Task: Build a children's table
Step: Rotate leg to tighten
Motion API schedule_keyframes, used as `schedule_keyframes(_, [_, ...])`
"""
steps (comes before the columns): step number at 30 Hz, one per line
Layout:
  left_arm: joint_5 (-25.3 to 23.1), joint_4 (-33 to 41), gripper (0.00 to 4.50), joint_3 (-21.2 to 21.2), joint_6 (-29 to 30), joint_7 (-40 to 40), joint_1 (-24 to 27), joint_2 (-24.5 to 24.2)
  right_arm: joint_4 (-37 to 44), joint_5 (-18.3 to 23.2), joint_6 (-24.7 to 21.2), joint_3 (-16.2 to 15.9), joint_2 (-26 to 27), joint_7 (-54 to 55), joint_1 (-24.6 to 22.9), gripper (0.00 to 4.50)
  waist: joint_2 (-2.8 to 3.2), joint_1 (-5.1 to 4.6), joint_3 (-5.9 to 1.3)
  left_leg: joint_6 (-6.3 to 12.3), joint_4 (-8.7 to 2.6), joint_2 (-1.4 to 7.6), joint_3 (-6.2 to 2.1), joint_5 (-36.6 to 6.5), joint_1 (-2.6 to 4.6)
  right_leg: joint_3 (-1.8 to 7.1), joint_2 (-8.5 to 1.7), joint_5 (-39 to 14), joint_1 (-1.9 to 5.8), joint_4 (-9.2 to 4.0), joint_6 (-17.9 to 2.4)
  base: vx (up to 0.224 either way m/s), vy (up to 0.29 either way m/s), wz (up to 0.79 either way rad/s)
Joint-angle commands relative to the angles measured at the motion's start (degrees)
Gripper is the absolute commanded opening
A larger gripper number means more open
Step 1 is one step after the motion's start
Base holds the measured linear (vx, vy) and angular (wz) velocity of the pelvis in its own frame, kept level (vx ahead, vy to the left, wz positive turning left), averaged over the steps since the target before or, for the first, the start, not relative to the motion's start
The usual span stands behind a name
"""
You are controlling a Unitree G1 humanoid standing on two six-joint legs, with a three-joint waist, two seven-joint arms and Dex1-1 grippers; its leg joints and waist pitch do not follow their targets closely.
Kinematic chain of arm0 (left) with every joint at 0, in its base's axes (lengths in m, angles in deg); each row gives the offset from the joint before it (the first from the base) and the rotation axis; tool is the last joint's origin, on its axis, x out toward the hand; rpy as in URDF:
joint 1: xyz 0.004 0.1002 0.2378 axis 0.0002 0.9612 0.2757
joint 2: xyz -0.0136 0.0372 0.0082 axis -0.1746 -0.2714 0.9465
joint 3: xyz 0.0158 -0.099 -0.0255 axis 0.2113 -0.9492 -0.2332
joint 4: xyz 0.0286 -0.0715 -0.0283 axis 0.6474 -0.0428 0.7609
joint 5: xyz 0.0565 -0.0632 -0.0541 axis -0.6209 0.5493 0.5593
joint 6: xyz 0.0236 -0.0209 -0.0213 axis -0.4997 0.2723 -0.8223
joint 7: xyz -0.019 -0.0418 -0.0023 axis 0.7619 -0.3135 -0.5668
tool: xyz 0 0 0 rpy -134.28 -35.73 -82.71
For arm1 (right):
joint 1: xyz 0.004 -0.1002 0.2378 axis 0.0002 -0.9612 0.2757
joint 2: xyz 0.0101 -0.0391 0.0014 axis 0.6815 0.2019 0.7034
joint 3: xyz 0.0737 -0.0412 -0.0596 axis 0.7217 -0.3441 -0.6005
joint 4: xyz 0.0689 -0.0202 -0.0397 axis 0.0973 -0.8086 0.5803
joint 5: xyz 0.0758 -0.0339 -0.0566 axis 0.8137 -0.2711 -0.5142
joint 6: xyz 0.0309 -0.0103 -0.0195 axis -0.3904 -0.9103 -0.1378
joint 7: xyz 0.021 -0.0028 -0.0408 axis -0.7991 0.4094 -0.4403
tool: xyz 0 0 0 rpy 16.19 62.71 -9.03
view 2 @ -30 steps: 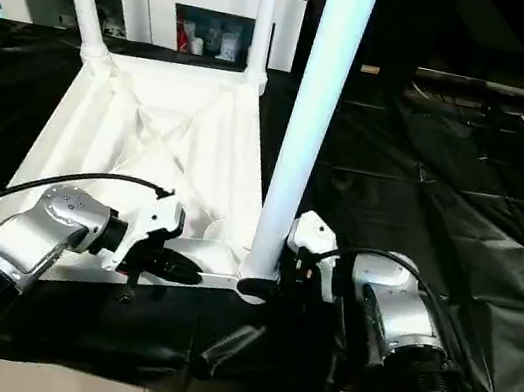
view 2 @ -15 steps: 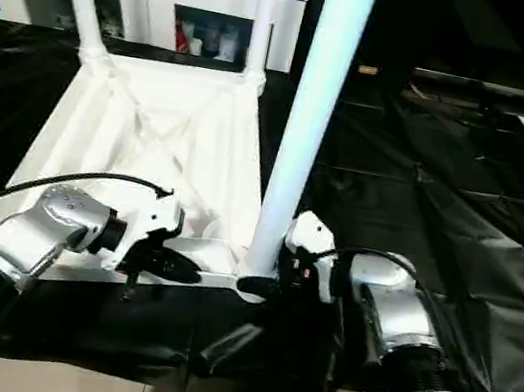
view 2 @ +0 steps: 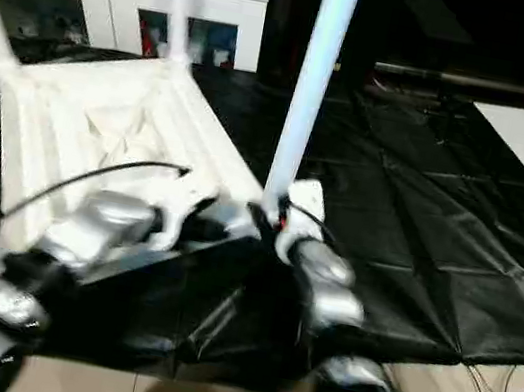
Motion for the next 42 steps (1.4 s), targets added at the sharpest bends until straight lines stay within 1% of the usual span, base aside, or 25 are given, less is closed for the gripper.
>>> schedule_keyframes(1, [-1.1, -3.6, 0.00, 1.1, -0.5, 2.8, 0.0, 2.0, -4.6, 0.0, -2.1, -0.5, 4.0, 3.5, 0.3, 2.67, -0.16, 0.13, -2.37, -0.84, -4.59, 0.30, -0.19, -23.6, 0.53, 1.12, -1.80, -22.9, 1.11, -5.78, -8.3, 0.000, 0.000, 0.00])
schedule_keyframes(3, [-1.6, -4.9, 0.00, 1.1, -1.7, 3.1, -0.5, 2.2, -6.7, -0.6, -0.5, -1.1, 5.8, 2.5, 1.6, 2.67, 0.03, 0.15, -2.28, -0.84, -4.66, 0.30, -0.20, -24.5, 0.58, 1.05, -1.76, -22.9, 0.96, -5.80, -8.3, 0.000, 0.000, 0.00])
schedule_keyframes(4, [-1.7, -4.9, 0.00, 1.2, -1.9, 3.0, -0.5, 2.0, -6.5, -0.6, 0.5, -1.3, 6.0, 1.4, 1.6, 2.67, -0.26, 0.08, -2.20, -0.71, -4.65, 0.25, -0.22, -25.6, 0.56, 0.98, -1.76, -24.2, 0.98, -5.95, -7.8, 0.000, 0.000, 0.00])
schedule_keyframes(5, [-1.7, -5.1, 0.00, 1.2, -2.1, 3.1, -0.5, 1.9, -6.3, -0.1, 0.8, -1.0, 6.1, 0.2, 1.5, 2.67, -0.20, 0.17, -2.19, -0.63, -4.68, 0.34, -0.22, -26.0, 0.65, 1.05, -1.86, -24.7, 0.86, -6.08, -7.6, 0.000, 0.000, 0.00])
schedule_keyframes(6, [-1.7, -5.2, 0.00, 1.2, -2.2, 3.2, -0.5, 1.9, -6.3, 0.3, 0.9, -0.7, 6.2, -0.6, 1.4, 3.02, -0.29, 0.15, -2.21, -0.42, -4.71, 0.34, -0.21, -25.9, 0.55, 1.08, -1.83, -24.5, 0.93, -6.05, -7.5, 0.000, 0.000, 0.00])
schedule_keyframes(8, [-1.8, -5.2, 0.00, 1.3, -2.4, 2.5, -0.4, 1.6, -5.9, 1.1, 2.3, 0.3, 6.1, -0.7, 1.3, 3.37, -0.29, 0.22, -2.22, -0.21, -4.71, 0.36, -0.18, -25.8, 0.57, 1.10, -1.89, -24.6, 0.89, -6.09, -7.4, 0.000, 0.000, 0.00])
schedule_keyframes(12, [-2.0, -5.2, 0.00, 1.5, -3.0, 0.7, -0.2, 0.9, -6.0, 0.3, 4.7, 0.4, 5.3, -0.7, 2.0, 3.63, -0.28, 0.21, -2.29, 0.02, -4.80, 0.37, -0.14, -24.8, 0.39, 1.12, -1.94, -24.6, 0.94, -6.13, -7.4, 0.000, 0.000, 0.00])
schedule_keyframes(14, [-2.1, -4.6, 0.00, 1.8, -3.1, -0.9, 0.1, -0.3, -5.4, -0.5, 5.2, -0.2, 3.2, -2.2, 2.3, 3.82, -0.21, 0.25, -2.24, 0.13, -4.82, 0.36, -0.09, -24.7, 0.38, 1.15, -1.93, -24.4, 0.93, -6.20, -7.7, 0.000, 0.000, 0.00])
schedule_keyframes(15, [-2.1, -4.1, 0.00, 1.9, -3.2, -1.8, 0.4, -1.0, -4.8, -1.0, 5.1, -0.8, 1.8, -3.8, 2.1, 3.82, -0.23, 0.24, -2.32, 0.25, -4.87, 0.36, -0.12, -24.0, 0.21, 1.12, -1.91, -23.8, 1.15, -6.06, -7.8, 0.000, 0.000, 0.00])
schedule_keyframes(17, [-2.0, -3.5, 0.00, 2.1, -3.1, -2.8, 0.7, -1.6, -3.8, -1.5, 5.0, -1.7, 0.5, -6.4, 1.7, 3.82, -0.17, 0.29, -2.35, 0.48, -4.91, 0.47, -0.07, -23.2, 0.07, 1.07, -1.80, -22.0, 1.33, -5.90, -8.1, 0.000, 0.000, 0.00])
schedule_keyframes(19, [-1.8, -2.3, 0.00, 2.2, -3.5, -5.1, 1.5, -2.8, -0.7, -3.4, 5.8, -4.8, -3.0, -14.6, -0.3, 3.82, -0.15, 0.45, -2.39, 0.87, -4.76, 0.53, 0.09, -21.8, 0.03, 1.20, -1.80, -19.1, 1.44, -5.75, -9.2, 0.000, 0.000, 0.00])
schedule_keyframes(20, [-1.7, -2.1, 0.00, 2.3, -3.5, -5.8, 1.6, -3.1, 0.2, -3.9, 6.1, -5.6, -4.0, -16.4, -0.9, 3.82, -0.31, 0.54, -2.53, 1.64, -4.58, 0.50, 0.23, -19.5, -0.19, 1.21, -1.75, -15.6, 1.82, -5.36, -10.1, 0.000, 0.000, 0.00])
schedule_keyframes(21, [-1.7, -2.1, 0.00, 2.3, -3.5, -5.8, 1.6, -3.1, 0.2, -3.9, 6.1, -5.6, -4.0, -16.4, -0.9, 3.82, -0.28, 0.57, -2.57, 1.82, -4.57, 0.52, 0.23, -18.9, -0.25, 1.21, -1.83, -14.8, 1.94, -5.25, -10.4, 0.000, 0.000, 0.00])
schedule_keyframes(23, [-0.1, 1.1, 0.00, 2.8, -3.6, -11.8, 3.2, -5.3, 5.6, -3.8, 7.3, -7.9, -9.8, -26.9, -3.8, 3.82, -0.34, 0.85, -2.64, 2.89, -4.23, 0.66, 0.44, -17.0, -0.07, 1.22, -1.66, -10.7, 2.03, -4.95, -11.8, 0.000, 0.000, 0.00])
schedule_keyframes(24, [-0.1, 1.1, 0.00, 2.8, -3.6, -11.8, 3.2, -5.3, 5.6, -3.8, 7.3, -7.9, -9.8, -26.9, -3.8, 3.82, -0.39, 0.96, -2.74, 3.25, -4.17, 0.72, 0.41, -16.5, -0.07, 1.20, -1.69, -9.5, 2.21, -4.79, -12.2, 0.000, 0.000, 0.00])
schedule_keyframes(25, [0.2, 1.8, 0.00, 3.1, -3.5, -12.9, 3.5, -5.6, 6.4, -3.4, 7.1, -8.1, -10.4, -28.4, -4.2, 3.82, -0.40, 0.85, -2.80, 3.64, -4.10, 0.62, 0.46, -15.6, -0.30, 1.21, -1.64, -8.2, 2.32, -4.55, -12.6, 0.000, 0.000, 0.00])
schedule_keyframes(26, [1.3, 4.4, 0.00, 4.0, -3.2, -17.2, 4.4, -7.0, 9.2, -2.0, 6.5, -8.5, -12.6, -33.7, -5.4, 3.82, -0.25, 1.04, -2.82, 4.09, -4.11, 0.71, 0.44, -14.6, -0.22, 1.17, -1.67, -6.3, 2.43, -4.44, -13.3, 0.000, 0.000, 0.00])
schedule_keyframes(27, [1.5, 4.9, 0.00, 4.3, -3.1, -18.1, 4.6, -7.3, 9.8, -1.7, 6.3, -8.6, -13.0, -34.7, -5.7, 3.82, -0.30, 1.03, -2.87, 4.39, -3.94, 0.66, 0.50, -14.2, -0.21, 1.19, -1.59, -5.3, 2.43, -4.28, -13.7, 0.000, 0.000, 0.00])
schedule_keyframes(29, [3.1, 9.0, 0.00, 6.0, -2.6, -24.4, 6.1, -9.6, 13.6, 0.9, 4.2, -9.4, -15.6, -42.1, -7.1, 3.82, 0.01, 1.48, -3.00, 5.98, -3.74, 0.95, 0.56, -12.2, 0.12, 1.14, -1.45, 0.1, 2.60, -3.72, -15.9, 0.026, 0.004, 0.00])
schedule_keyframes(30, [4.0, 10.9, 0.00, 6.6, -1.9, -27.1, 6.8, -10.6, 15.1, 1.9, 3.4, -9.7, -16.5, -44.7, -7.7, 3.82, 0.04, 1.55, -2.99, 6.12, -3.65, 0.93, 0.70, -11.8, 0.14, 1.15, -1.42, 0.7, 2.48, -3.65, -16.2, 0.000, 0.000, 0.00])
schedule_keyframes(32, [5.2, 14.1, 0.00, 7.6, -0.2, -30.6, 7.8, -12.4, 18.0, 3.2, 2.1, -10.5, -18.4, -49.7, -8.7, 3.82, 0.41, 2.29, -3.15, 6.60, -3.55, 1.25, 0.78, -10.1, 0.42, 0.94, -1.20, 3.5, 2.45, -3.23, -17.2, 0.000, 0.000, 0.00])
schedule_keyframes(35, [5.3, 15.5, 0.00, 7.9, 0.8, -32.1, 8.2, -13.5, 19.9, 3.4, 1.5, -11.6, -20.4, -53.5, -9.6, 3.82, 0.51, 3.03, -3.14, 6.34, -3.49, 1.32, 0.82, -10.1, 0.55, 0.92, -1.24, 4.0, 2.30, -3.12, -17.6, 0.000, 0.000, 0.00])
schedule_keyframes(36, [5.2, 15.8, 0.00, 7.9, 1.0, -32.3, 8.3, -13.8, 20.7, 3.4, 1.2, -12.1, -21.2, -54.9, -9.9, 3.82, 0.27, 3.07, -3.00, 5.93, -3.62, 1.18, 0.81, -11.0, 0.39, 0.89, -1.30, 2.5, 2.47, -3.25, -17.1, 0.000, 0.000, 0.00])
schedule_keyframes(39, [4.9, 15.8, 0.00, 7.9, 1.2, -32.6, 8.3, -14.6, 21.6, 1.6, 1.6, -13.8, -23.2, -57.8, -10.4, 3.82, 0.28, 3.08, -2.91, 5.14, -3.79, 1.15, 0.74, -12.2, 0.41, 0.96, -1.51, -0.7, 2.56, -3.58, -16.0, 0.000, 0.000, 0.00])
schedule_keyframes(42, [4.8, 16.2, 0.00, 7.7, 1.4, -32.4, 8.3, -14.9, 22.2, 0.5, 1.6, -14.6, -24.1, -58.7, -10.6, 3.82, -0.03, 3.06, -2.87, 4.42, -3.83, 1.03, 0.71, -12.4, 0.27, 1.10, -1.75, -3.3, 2.56, -3.84, -15.0, 0.000, 0.000, 0.00])
